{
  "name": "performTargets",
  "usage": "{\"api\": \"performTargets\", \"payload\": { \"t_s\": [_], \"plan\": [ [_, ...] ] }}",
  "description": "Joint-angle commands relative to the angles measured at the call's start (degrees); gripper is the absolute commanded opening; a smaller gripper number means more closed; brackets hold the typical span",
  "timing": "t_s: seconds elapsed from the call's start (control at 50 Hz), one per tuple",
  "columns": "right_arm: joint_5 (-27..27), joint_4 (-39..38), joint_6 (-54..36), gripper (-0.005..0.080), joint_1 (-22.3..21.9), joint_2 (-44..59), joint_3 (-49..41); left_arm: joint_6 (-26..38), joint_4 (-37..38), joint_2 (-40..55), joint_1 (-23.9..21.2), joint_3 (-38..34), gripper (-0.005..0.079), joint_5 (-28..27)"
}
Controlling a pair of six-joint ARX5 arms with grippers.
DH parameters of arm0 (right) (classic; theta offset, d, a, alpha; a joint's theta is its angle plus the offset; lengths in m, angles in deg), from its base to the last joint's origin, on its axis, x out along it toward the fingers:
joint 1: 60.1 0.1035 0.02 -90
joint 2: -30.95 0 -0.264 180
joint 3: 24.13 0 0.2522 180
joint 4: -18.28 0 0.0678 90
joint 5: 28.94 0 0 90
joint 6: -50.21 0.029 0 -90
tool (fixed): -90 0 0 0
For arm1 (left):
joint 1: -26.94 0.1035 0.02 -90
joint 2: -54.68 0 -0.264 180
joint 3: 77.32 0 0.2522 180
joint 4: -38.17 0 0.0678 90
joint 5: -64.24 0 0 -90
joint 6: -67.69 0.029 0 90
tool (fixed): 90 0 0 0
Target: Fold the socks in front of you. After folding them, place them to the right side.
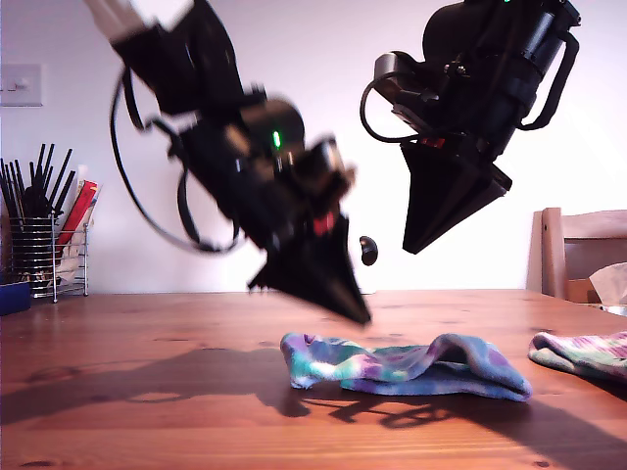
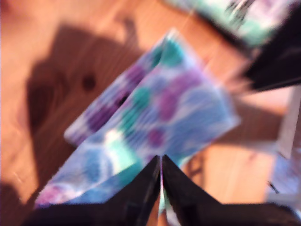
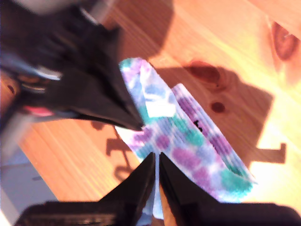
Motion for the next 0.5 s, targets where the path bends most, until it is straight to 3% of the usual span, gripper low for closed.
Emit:
{"api": "performTargets", "payload": {
  "t_s": [0.0,0.18,0.36,0.48],
  "plan": [
    [-0.04,0.59,-0.33,-0.0012,-0.13,0.26,-0.20,0.26,-0.61,2.40,0.11,-1.18,-0.0019,0.48],
    [-0.07,1.03,-0.42,-0.0012,-0.20,0.26,-0.24,0.24,-2.29,5.29,0.04,-1.18,-0.0019,1.60],
    [-0.04,0.74,-0.33,-0.0012,-0.17,0.26,-0.26,0.39,-1.68,6.16,0.24,-1.18,-0.0019,7.48],
    [0.02,-0.11,-0.04,-0.0012,-0.17,0.33,-0.50,0.48,-0.15,6.16,1.66,-1.18,-0.0019,8.35]
  ]
}}
